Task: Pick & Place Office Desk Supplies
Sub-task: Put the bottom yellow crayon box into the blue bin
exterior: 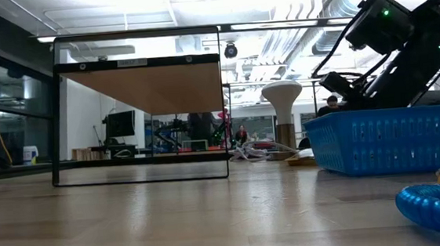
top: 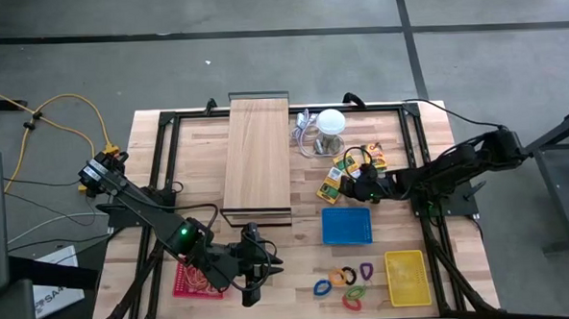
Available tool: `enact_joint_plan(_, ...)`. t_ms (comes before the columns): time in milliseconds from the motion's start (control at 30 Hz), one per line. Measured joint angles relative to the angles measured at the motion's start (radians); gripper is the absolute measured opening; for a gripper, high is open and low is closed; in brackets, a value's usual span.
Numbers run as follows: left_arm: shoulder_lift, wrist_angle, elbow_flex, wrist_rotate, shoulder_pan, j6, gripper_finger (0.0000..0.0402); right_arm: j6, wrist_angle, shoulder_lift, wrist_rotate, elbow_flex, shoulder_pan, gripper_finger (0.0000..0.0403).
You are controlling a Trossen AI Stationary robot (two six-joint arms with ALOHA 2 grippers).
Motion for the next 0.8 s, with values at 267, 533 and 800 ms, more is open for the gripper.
enact_joint_plan(267, 0.000, 0.000, 0.000, 0.000, 0.000, 0.000, 0.0077, -0.012, 0.039, 0.001, 0.034, -0.002, -0.002, 0.0111)
enact_joint_plan(533, 0.000, 0.000, 0.000, 0.000, 0.000, 0.000, 0.0077, -0.015, 0.045, 0.018, 0.048, -0.002, -0.002, 0.0111)
enact_joint_plan(800, 0.000, 0.000, 0.000, 0.000, 0.000, 0.000, 0.0077, 0.005, 0.206, 0.136, 0.074, 0.003, -0.004, 0.0111)
